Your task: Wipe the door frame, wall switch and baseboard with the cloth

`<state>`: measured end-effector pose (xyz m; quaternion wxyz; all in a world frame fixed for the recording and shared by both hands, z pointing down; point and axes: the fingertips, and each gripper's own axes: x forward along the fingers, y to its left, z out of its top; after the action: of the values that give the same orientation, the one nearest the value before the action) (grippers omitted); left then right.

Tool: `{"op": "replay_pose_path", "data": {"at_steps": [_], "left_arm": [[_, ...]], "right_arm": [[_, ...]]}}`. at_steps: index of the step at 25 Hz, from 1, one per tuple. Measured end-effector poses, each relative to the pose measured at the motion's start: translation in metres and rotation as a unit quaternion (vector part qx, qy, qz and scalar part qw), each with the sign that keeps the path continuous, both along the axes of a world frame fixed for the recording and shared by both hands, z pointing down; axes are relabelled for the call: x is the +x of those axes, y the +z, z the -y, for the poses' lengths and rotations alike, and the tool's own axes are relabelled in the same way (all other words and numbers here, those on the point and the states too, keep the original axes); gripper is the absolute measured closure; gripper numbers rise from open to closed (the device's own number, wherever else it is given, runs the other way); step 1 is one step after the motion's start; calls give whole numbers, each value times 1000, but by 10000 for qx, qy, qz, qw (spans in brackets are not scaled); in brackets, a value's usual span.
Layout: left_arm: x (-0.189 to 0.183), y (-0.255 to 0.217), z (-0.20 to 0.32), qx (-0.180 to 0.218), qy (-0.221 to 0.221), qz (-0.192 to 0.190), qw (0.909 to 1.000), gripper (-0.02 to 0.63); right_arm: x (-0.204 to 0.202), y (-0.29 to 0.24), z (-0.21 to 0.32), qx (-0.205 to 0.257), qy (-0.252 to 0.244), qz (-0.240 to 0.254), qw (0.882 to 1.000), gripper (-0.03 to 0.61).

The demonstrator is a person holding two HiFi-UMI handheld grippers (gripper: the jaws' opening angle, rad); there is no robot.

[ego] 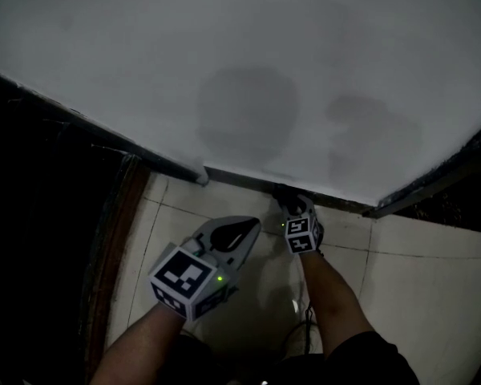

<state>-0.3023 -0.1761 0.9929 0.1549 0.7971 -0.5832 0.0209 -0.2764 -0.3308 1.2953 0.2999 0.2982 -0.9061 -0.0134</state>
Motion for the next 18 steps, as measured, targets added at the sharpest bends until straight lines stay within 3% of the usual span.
{"op": "replay_pose_path", "data": {"at_steps": [9, 18], "left_arm": [[26, 7, 13, -65, 261, 59, 9996, 612], [39, 8, 17, -63, 385, 127, 9992, 612]], "right_arm": [[61, 2, 23, -9, 336, -176, 9993, 494], [91, 2, 30, -70, 641, -235, 9976, 494]]}}
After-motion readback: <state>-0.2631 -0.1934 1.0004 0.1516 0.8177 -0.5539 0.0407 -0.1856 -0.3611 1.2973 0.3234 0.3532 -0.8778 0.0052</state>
